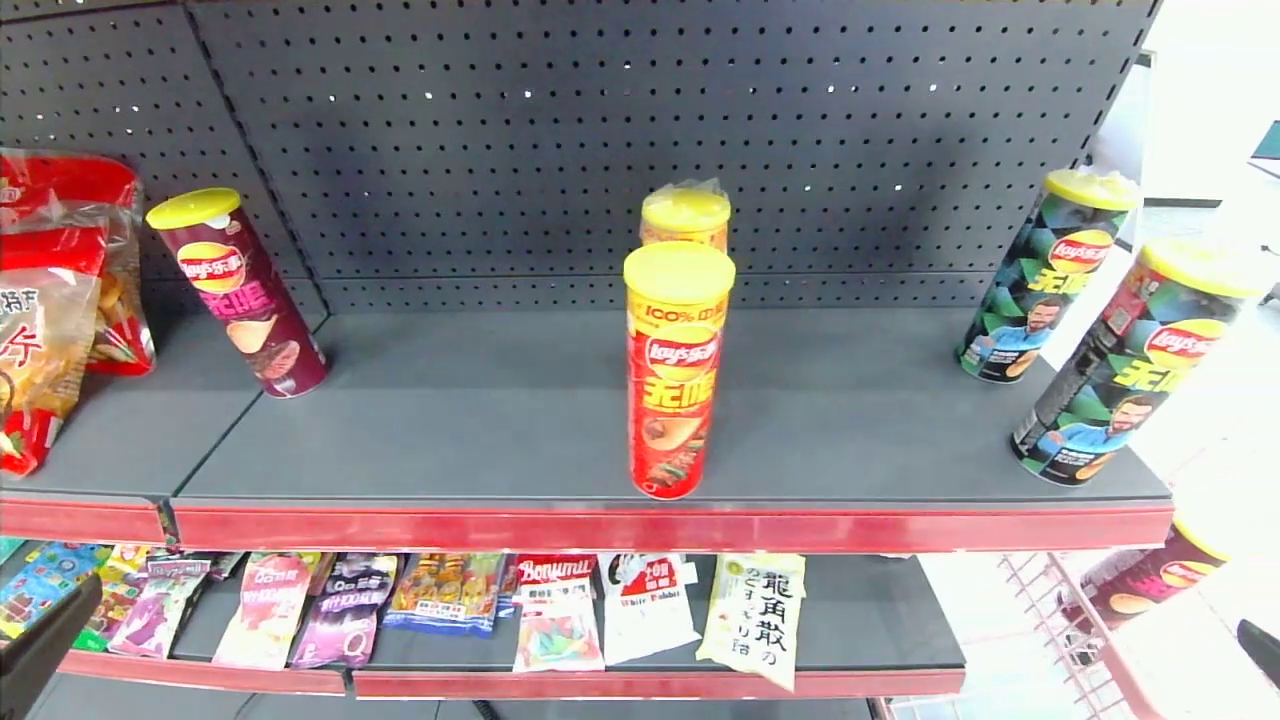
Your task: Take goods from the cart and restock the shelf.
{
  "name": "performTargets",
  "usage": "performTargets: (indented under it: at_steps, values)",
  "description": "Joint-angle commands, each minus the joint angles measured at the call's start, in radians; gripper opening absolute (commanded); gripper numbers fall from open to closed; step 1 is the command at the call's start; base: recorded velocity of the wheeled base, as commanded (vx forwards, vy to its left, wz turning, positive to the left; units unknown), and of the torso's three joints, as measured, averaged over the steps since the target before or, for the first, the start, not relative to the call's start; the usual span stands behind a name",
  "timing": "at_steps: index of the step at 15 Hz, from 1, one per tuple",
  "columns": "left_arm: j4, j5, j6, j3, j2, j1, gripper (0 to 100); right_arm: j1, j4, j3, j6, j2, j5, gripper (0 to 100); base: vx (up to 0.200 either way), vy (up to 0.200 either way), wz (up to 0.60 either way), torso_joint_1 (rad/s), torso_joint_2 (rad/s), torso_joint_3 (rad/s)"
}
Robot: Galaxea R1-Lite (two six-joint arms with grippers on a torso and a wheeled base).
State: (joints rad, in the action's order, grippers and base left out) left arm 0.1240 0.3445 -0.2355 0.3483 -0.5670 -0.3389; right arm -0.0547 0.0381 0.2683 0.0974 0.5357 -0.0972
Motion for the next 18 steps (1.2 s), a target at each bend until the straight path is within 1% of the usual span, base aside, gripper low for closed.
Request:
performTargets:
  at_steps: [1, 3, 6, 7, 10, 13, 15, 18]
  values:
    - [0.0, 0.002, -0.001, 0.001, 0.004, 0.0, 100, -0.004, 0.0, 0.0, 0.001, 0.003, 0.001, 100, 0.0, -0.2, 0.0, 0.012, 0.0, 0.007]
    - [-0.001, 0.002, -0.011, 0.0, 0.01, 0.0, 100, -0.004, 0.0, 0.0, 0.01, 0.006, 0.001, 100, 0.0, -0.2, 0.0, 0.0, 0.0, 0.0]
    - [0.0, 0.002, -0.016, -0.002, 0.015, 0.0, 100, -0.002, 0.0, 0.0, 0.01, 0.013, 0.001, 100, 0.0, -0.2, 0.0, 0.001, 0.0, 0.005]
    - [0.0, 0.002, -0.028, -0.002, 0.019, 0.001, 100, -0.002, 0.0, 0.0, 0.011, 0.018, 0.001, 100, 0.0, -0.2, 0.0, -0.002, 0.01, 0.002]
    - [-0.001, 0.004, -0.038, -0.002, 0.038, 0.001, 100, -0.002, 0.0, 0.0, 0.011, 0.026, 0.001, 100, 0.0, -0.2, 0.0, 0.001, 0.0, 0.004]
    - [-0.023, 0.004, -0.047, -0.003, 0.061, 0.001, 100, -0.002, 0.0, 0.0, 0.011, 0.032, -0.001, 100, 0.0, -0.2, 0.0, 0.004, 0.0, 0.001]
    - [-0.03, 0.002, -0.065, -0.003, 0.072, 0.0, 100, -0.002, 0.0, 0.0, 0.011, 0.033, -0.001, 100, 0.0, 0.0, 0.0, 0.0, 0.0, 0.0]
    - [-0.047, 0.004, -0.067, -0.003, 0.078, 0.001, 100, -0.004, 0.0, 0.0, 0.015, 0.035, 0.001, 100, 0.0, 0.0, 0.0, 0.0, 0.0, 0.0]
